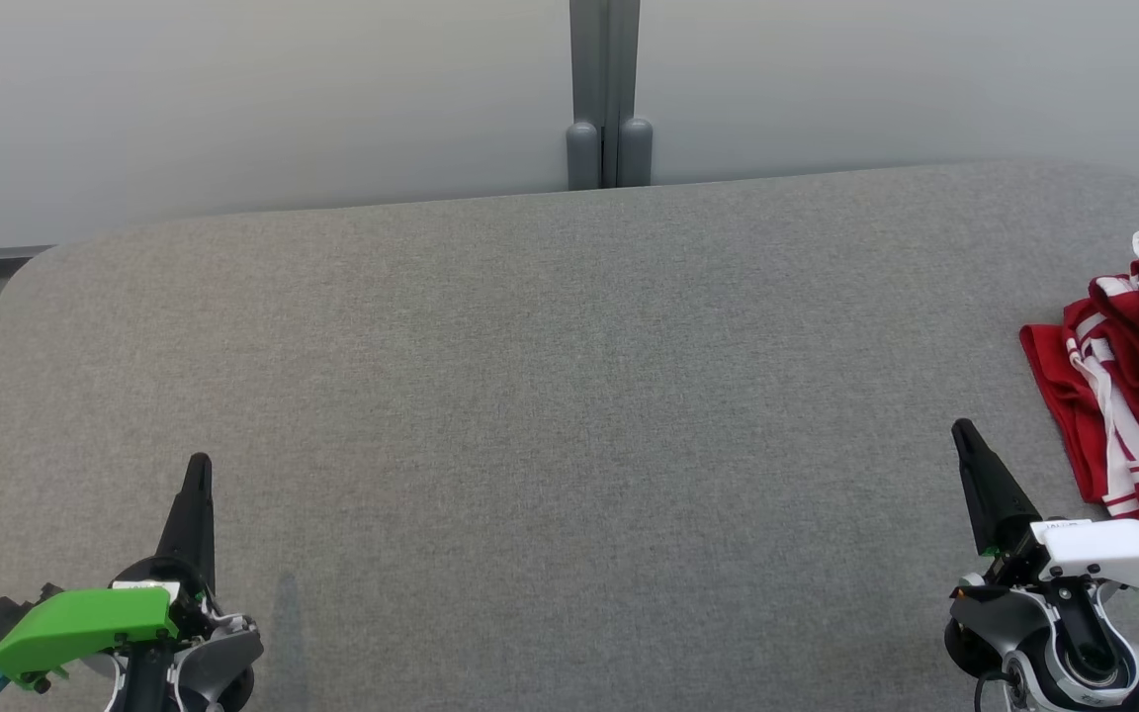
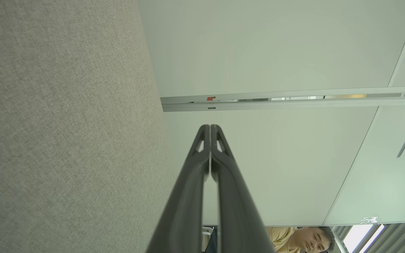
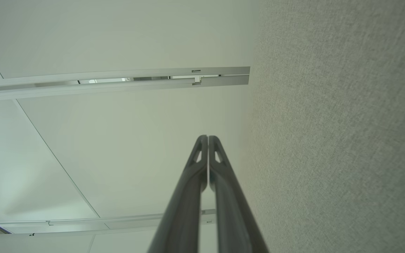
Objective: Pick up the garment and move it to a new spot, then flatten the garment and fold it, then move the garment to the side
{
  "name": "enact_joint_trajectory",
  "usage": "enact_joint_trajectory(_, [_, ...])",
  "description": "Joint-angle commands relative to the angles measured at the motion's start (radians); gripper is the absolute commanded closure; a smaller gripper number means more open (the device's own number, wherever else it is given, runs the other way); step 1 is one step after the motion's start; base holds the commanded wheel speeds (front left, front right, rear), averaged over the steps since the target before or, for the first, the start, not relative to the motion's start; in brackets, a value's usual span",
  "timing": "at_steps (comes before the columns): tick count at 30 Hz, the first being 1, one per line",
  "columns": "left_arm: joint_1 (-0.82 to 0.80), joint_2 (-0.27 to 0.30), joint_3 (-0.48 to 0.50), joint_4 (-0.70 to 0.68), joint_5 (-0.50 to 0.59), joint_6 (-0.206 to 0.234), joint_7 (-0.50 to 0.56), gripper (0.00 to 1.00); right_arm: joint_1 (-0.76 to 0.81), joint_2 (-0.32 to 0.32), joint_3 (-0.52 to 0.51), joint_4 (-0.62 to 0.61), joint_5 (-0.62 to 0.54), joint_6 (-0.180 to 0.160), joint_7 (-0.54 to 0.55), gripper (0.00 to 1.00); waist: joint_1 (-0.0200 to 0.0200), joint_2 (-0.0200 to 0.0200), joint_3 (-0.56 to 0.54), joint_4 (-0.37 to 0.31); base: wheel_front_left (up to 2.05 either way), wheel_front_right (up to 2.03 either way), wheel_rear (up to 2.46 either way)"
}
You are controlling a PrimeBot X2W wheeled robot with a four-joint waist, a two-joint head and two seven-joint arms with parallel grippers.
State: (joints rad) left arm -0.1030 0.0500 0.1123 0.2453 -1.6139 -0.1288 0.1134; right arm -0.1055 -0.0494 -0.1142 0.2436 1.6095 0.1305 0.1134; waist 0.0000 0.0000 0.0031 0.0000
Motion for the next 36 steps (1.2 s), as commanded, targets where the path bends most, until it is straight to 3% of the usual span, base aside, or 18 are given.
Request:
enact_joint_trajectory(1, [-0.011,0.003,0.004,-0.002,0.0,-0.004,0.003,1.0,-0.006,-0.001,-0.002,0.003,0.006,0.0,0.004,1.0,0.0,0.0,0.0,0.0,0.0,0.0,0.0])
enact_joint_trajectory(36, [-0.011,0.002,0.004,-0.002,0.002,-0.003,0.004,1.0,-0.006,-0.001,-0.001,0.002,0.006,0.0,0.003,1.0,0.0,0.0,0.0,0.0,0.0,0.0,0.0])
